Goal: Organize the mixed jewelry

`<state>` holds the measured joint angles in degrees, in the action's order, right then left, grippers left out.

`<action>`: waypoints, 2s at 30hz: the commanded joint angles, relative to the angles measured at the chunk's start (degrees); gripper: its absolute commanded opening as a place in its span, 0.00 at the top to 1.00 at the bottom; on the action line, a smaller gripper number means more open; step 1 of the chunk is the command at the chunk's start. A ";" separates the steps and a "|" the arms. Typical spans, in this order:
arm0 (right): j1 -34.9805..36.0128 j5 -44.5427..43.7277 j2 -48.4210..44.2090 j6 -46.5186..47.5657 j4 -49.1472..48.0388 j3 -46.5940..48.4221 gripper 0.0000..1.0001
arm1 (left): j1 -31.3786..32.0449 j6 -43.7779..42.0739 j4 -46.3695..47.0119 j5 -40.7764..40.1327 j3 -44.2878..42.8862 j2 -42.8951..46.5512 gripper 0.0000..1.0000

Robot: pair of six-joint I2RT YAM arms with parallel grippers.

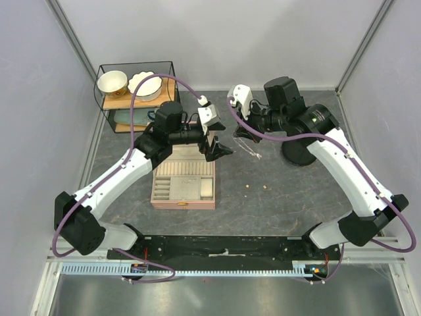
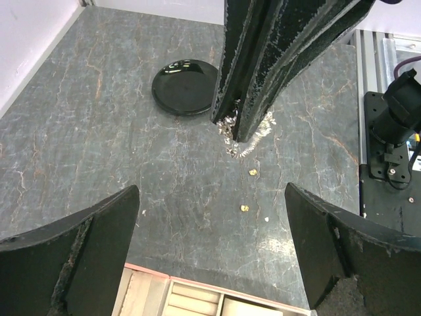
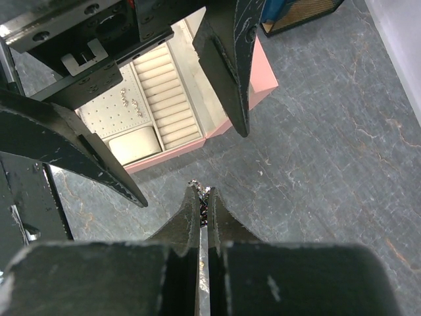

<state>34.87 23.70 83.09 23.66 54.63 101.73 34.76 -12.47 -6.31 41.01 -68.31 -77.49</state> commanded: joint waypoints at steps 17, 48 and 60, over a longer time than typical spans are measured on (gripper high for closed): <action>0.81 1.08 -2.32 -0.11 -0.58 0.75 1.00 | 0.39 0.25 4.90 3.90 -2.52 -2.13 0.09; 0.99 0.55 -3.72 -0.02 -0.40 -0.22 1.00 | 0.39 1.31 6.04 4.95 -2.79 -3.89 0.25; 0.99 0.38 -4.34 -0.02 -0.58 -0.92 1.00 | 0.39 1.83 5.87 6.71 -2.79 -4.68 0.71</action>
<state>35.53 23.68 80.58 23.66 54.96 100.84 34.85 -11.22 -2.79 45.60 -68.93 -81.38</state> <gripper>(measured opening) 0.022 0.330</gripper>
